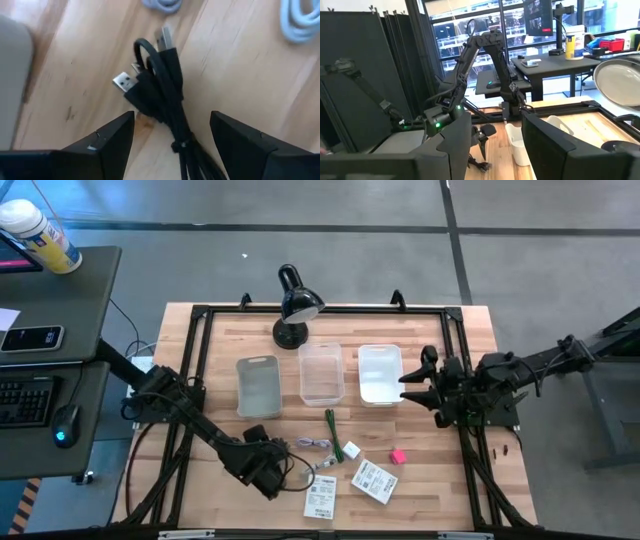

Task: Pick and place items into bin
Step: Put the black charger cable into the gray bin

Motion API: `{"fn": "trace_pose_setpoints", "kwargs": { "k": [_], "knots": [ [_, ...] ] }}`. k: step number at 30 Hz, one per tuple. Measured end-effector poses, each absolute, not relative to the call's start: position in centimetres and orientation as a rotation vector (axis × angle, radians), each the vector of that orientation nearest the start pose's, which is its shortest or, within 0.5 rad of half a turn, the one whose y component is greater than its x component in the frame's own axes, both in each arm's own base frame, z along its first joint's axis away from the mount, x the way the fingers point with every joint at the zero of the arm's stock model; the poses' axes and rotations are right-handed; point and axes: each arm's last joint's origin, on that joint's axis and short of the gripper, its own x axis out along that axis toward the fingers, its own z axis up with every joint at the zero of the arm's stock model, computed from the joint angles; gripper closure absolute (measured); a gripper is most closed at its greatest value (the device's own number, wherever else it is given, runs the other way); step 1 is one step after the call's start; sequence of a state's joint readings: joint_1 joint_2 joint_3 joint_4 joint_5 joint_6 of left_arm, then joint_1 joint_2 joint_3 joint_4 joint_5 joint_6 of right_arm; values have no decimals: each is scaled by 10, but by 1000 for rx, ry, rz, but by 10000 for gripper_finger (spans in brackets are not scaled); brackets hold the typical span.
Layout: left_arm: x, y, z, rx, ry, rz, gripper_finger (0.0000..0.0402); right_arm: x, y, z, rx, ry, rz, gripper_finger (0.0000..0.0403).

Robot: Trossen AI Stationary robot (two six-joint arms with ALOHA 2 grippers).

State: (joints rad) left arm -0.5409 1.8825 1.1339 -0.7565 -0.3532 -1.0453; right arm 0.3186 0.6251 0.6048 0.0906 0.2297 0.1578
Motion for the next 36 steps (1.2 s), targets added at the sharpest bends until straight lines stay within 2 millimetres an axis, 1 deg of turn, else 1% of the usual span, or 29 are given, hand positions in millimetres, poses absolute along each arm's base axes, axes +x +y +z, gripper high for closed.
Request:
{"fn": "trace_pose_setpoints", "kwargs": {
  "k": [4, 12, 19, 22, 29, 30, 32, 36],
  "knots": [
    [290, -157, 134, -230, 1231, 534, 172, 143, 40, 319, 178, -54, 82, 241],
    [294, -153, 133, -256, 1243, 524, 218, 146, 41, 317, 196, -41, 81, 244],
    [297, -153, 133, -238, 1259, 457, 257, 148, 42, 316, 194, -30, 83, 246],
    [297, -154, 133, -244, 1261, 448, 287, 149, 42, 315, 193, -26, 84, 246],
    [297, -155, 134, -250, 1253, 441, 380, 150, 43, 315, 191, -21, 84, 247],
    [297, -155, 135, -253, 1251, 442, 388, 150, 43, 315, 191, -21, 84, 246],
    [297, -155, 136, -269, 1246, 448, 393, 150, 43, 315, 191, -21, 84, 245],
    [298, -154, 143, -319, 1201, 464, 374, 150, 43, 315, 191, -21, 84, 247]
  ]
}}
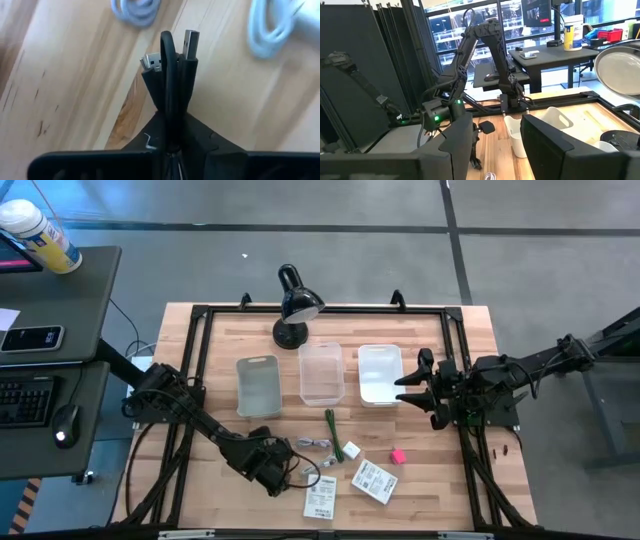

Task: Pick and place items into bin
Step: Put the black charger cable into the gray bin

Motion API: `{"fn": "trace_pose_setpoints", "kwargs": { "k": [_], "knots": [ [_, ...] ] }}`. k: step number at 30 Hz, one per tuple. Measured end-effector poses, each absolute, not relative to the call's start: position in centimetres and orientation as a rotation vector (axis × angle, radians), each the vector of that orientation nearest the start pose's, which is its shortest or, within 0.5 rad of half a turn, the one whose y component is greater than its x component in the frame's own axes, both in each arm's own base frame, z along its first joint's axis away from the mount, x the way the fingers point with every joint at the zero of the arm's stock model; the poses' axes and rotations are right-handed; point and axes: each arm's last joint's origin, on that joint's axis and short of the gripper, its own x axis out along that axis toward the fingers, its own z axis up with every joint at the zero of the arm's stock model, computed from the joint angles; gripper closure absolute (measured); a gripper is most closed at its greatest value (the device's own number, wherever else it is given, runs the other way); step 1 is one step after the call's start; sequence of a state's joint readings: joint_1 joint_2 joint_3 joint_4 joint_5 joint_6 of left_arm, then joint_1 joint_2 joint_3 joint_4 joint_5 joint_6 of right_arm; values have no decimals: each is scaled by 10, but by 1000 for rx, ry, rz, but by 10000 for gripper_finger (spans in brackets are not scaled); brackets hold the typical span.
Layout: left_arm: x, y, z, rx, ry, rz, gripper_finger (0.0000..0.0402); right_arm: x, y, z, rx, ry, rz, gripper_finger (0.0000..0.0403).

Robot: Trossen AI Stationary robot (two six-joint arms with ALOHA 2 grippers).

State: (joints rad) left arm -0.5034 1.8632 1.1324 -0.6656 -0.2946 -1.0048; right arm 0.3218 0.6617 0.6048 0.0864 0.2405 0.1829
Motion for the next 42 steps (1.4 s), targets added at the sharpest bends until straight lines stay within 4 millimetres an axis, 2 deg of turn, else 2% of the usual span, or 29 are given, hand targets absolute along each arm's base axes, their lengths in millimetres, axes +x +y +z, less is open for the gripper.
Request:
{"fn": "trace_pose_setpoints", "kwargs": {
  "k": [3, 12, 18, 26, 31, 34, 37, 42],
  "knots": [
    [297, -153, 154, -342, 1152, 464, 371, 150, 43, 315, 191, -21, 84, 249],
    [293, -145, 193, -347, 926, 526, 396, 150, 43, 315, 191, -21, 84, 247],
    [275, -132, 219, -313, 845, 641, 387, 150, 43, 315, 191, -21, 84, 247],
    [225, -100, 256, -296, 777, 929, 386, 150, 43, 315, 219, -20, 83, 247],
    [199, -75, 275, -300, 737, 1094, 385, 150, 40, 315, 229, -29, 1, 247],
    [195, -57, 284, -308, 724, 1128, 385, 150, 39, 315, 237, -34, -42, 247],
    [199, -43, 289, -277, 735, 1106, 385, 150, 38, 315, 219, -36, -65, 247],
    [210, -21, 287, -222, 876, 1042, 385, 150, 37, 315, 214, -42, -107, 247]
  ]
}}
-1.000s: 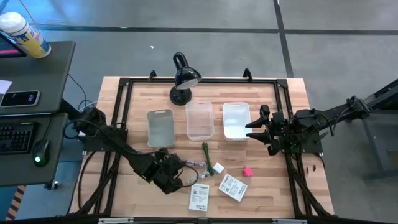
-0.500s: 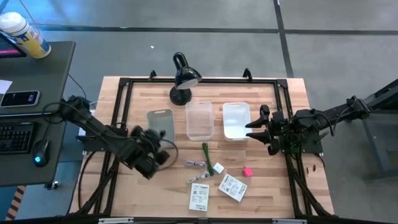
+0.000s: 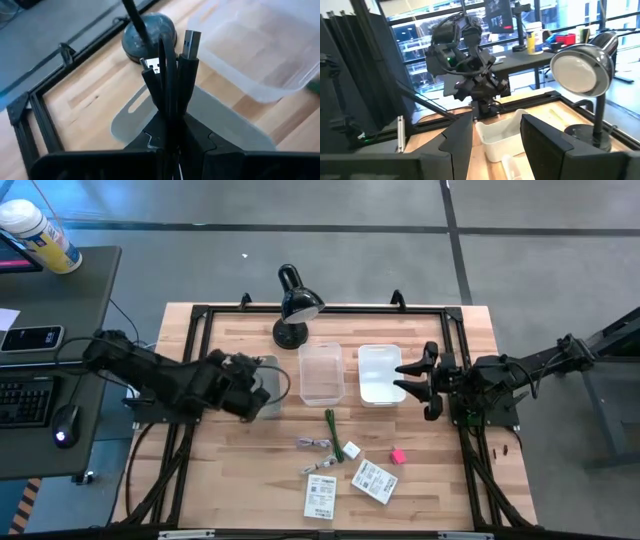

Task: Pick and place items into bin
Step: Put the black charger cable into the gray bin

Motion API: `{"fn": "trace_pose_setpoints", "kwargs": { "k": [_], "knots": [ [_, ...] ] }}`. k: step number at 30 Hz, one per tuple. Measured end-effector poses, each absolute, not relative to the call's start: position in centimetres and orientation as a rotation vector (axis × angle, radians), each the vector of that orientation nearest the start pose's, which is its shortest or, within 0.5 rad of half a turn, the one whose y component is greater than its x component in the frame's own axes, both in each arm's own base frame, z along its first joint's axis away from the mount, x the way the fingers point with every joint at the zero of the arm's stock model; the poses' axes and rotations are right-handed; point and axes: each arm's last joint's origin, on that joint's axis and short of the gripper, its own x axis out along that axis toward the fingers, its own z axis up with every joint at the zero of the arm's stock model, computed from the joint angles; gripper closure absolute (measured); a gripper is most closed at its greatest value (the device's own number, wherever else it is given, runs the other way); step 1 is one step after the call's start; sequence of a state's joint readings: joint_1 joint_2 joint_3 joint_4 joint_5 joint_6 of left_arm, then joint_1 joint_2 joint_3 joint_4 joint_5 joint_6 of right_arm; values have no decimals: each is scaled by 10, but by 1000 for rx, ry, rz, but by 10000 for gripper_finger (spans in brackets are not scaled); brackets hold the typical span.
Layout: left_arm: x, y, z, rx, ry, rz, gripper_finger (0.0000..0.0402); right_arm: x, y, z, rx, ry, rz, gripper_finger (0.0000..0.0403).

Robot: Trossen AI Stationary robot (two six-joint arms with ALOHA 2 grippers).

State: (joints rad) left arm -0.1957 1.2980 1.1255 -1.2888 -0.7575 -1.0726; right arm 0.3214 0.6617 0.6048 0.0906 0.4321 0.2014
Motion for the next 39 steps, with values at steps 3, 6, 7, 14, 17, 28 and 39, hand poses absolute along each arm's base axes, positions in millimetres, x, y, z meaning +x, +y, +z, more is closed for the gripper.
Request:
{"fn": "trace_pose_setpoints", "kwargs": {
  "k": [3, 6, 7, 14, 17, 28, 39],
  "knots": [
    [217, -10, 272, -224, 939, 987, 385, 150, 37, 315, 214, -43, -111, 247],
    [218, 2, 257, -251, 981, 932, 385, 150, 37, 315, 218, -43, -111, 247],
    [219, 5, 252, -262, 989, 914, 385, 150, 37, 315, 221, -43, -111, 247],
    [214, 21, 224, -330, 1048, 866, 385, 150, 37, 314, 255, -41, -111, 247],
    [212, 27, 222, -358, 1044, 861, 385, 150, 37, 314, 257, -40, -112, 247],
    [208, 58, 209, -488, 1005, 869, 385, 149, 35, 313, 272, -39, -171, 247],
    [203, 72, 207, -458, 1057, 815, 383, 149, 35, 309, 331, -3, -181, 247]
  ]
}}
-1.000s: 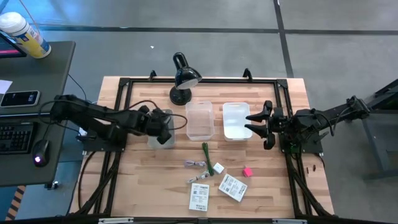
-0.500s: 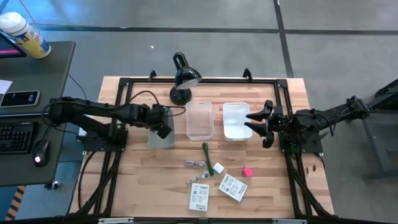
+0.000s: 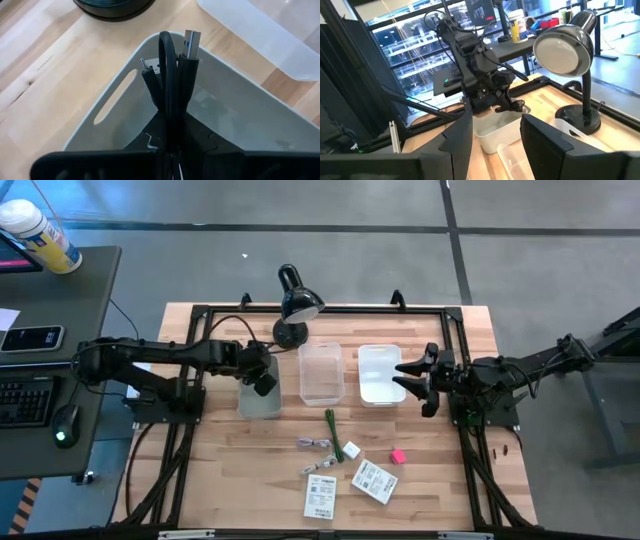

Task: Pick and place items into bin
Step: Put the black charger cable into the gray bin, then put the gray charger cable into the gray bin

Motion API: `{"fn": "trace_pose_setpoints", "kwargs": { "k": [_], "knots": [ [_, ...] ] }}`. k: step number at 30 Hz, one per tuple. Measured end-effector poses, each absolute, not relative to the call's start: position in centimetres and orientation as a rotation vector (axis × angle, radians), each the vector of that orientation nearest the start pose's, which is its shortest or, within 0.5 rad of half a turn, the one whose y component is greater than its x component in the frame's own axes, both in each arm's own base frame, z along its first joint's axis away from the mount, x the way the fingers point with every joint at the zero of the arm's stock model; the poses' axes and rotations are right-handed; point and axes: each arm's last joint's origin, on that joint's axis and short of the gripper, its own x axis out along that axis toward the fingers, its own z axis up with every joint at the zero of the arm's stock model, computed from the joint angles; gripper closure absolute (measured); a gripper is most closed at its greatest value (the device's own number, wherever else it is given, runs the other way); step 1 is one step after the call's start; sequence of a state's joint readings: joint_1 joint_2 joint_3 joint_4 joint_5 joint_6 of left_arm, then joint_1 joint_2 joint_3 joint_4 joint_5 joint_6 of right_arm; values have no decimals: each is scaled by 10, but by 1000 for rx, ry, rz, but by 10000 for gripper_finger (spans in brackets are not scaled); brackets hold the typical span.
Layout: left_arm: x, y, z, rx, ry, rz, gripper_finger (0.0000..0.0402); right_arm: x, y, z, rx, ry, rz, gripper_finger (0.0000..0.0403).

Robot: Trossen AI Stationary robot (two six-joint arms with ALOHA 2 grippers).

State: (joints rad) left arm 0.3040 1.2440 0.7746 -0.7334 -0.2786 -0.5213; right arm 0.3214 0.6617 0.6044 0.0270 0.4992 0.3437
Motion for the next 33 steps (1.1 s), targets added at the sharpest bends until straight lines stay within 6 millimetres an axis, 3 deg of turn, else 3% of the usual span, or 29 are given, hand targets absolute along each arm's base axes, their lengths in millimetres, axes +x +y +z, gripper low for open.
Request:
{"fn": "trace_pose_setpoints", "kwargs": {
  "k": [13, 20, 27, 33],
  "knots": [
    [200, 71, 206, -395, 1116, 785, 269, 149, 34, 305, 382, 21, -212, 247],
    [204, 69, 207, -374, 1128, 647, 244, 149, 34, 305, 378, 21, -236, 247],
    [222, 67, 234, -279, 1041, 383, 243, 149, 33, 302, 382, 47, -247, 247],
    [237, 55, 266, -92, 948, 177, 243, 148, 33, 299, 387, 74, -254, 247]
  ]
}}
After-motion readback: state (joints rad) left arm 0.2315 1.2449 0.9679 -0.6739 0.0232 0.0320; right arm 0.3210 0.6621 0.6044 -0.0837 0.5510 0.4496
